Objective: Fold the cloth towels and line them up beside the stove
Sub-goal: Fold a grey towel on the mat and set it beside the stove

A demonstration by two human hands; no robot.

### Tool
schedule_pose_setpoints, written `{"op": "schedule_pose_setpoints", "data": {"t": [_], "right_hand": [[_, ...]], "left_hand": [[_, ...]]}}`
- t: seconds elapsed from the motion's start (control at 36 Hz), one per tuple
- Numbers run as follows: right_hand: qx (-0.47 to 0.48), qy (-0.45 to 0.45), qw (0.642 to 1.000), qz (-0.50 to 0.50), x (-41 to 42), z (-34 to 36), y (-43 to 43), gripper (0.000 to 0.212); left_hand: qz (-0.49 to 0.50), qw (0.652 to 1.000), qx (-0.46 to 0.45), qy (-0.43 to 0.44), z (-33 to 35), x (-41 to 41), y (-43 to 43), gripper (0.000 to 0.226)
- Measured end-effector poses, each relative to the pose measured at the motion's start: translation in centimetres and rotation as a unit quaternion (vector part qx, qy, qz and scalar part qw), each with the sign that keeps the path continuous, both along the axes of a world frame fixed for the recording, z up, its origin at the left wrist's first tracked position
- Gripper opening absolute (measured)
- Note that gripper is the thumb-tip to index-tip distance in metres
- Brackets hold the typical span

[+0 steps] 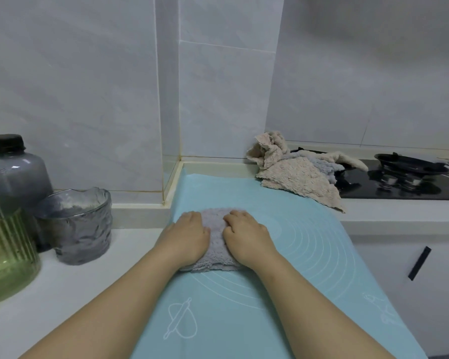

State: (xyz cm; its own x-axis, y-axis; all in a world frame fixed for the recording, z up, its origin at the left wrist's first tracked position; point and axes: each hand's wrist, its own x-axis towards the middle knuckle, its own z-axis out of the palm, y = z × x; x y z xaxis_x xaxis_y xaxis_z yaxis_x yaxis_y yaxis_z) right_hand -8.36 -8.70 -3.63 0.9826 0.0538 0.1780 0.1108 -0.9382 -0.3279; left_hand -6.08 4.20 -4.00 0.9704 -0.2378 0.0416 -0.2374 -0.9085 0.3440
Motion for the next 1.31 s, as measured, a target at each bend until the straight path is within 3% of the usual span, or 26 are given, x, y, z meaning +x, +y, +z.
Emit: {"op": "schedule_pose_setpoints", "data": {"t": [0.25, 0.39, 0.47, 0.56, 0.67, 0.78, 0.83, 0.92, 1.0, 1.08, 1.17, 1.25, 1.31], "right_hand": [[-0.008, 0.070, 0.997, 0.028, -0.2, -0.8, -0.7, 0.046], [0.009, 0.041, 0.999, 0.029, 0.0, -1.2, -0.8, 0.043], [0.074, 0.010, 0.997, 0.028, 0.0, -1.3, -1.2, 0.039], [0.176, -0.029, 0.984, -0.013, 0.0, -1.2, -1.7, 0.030], [0.112, -0.008, 0.989, -0.101, -0.6, -1.4, -1.9, 0.032], [0.101, 0.009, 0.985, -0.141, -0.7, -1.7, -1.5, 0.086], [0.094, 0.025, 0.983, -0.157, -0.8, -1.6, -1.3, 0.091], [0.119, 0.066, 0.975, -0.173, -1.5, -0.8, -0.7, 0.090], [0.209, 0.096, 0.953, -0.197, -2.7, 0.6, 0.1, 0.070], [0.244, 0.110, 0.943, -0.196, -3.8, 2.2, 0.7, 0.019], [0.311, 0.168, 0.913, -0.201, -4.3, 4.1, 0.9, 0.027], [0.470, 0.216, 0.828, -0.216, -4.5, 5.7, 0.7, 0.016], [0.529, 0.233, 0.785, -0.224, -4.6, 6.1, 0.1, 0.017]], "left_hand": [[-0.009, 1.000, -0.015, -0.026, -1.0, -0.2, 0.2, 0.038], [-0.012, 0.998, -0.027, -0.054, -1.2, -0.1, 0.2, 0.034], [-0.002, 0.997, -0.029, -0.072, -1.6, 0.2, 0.2, 0.035], [0.020, 0.997, -0.014, -0.071, -1.5, 0.3, 0.2, 0.043], [0.062, 0.997, -0.013, -0.053, -0.6, -0.3, 0.2, 0.053], [0.119, 0.986, -0.114, -0.031, 0.0, -1.1, 0.7, 0.052], [0.150, 0.972, -0.179, 0.004, 0.4, -1.6, 0.8, 0.042], [0.152, 0.965, -0.197, 0.077, 1.4, -2.2, 0.9, 0.042], [0.165, 0.937, -0.257, 0.168, 3.0, -2.4, 1.1, 0.049], [0.200, 0.899, -0.331, 0.204, 4.4, -2.7, 1.1, 0.049], [0.233, 0.854, -0.395, 0.246, 5.2, -2.9, 1.4, 0.048], [0.247, 0.815, -0.442, 0.283, 5.4, -3.2, 1.7, 0.056], [0.243, 0.798, -0.471, 0.287, 5.6, -3.4, 1.5, 0.060]]}}
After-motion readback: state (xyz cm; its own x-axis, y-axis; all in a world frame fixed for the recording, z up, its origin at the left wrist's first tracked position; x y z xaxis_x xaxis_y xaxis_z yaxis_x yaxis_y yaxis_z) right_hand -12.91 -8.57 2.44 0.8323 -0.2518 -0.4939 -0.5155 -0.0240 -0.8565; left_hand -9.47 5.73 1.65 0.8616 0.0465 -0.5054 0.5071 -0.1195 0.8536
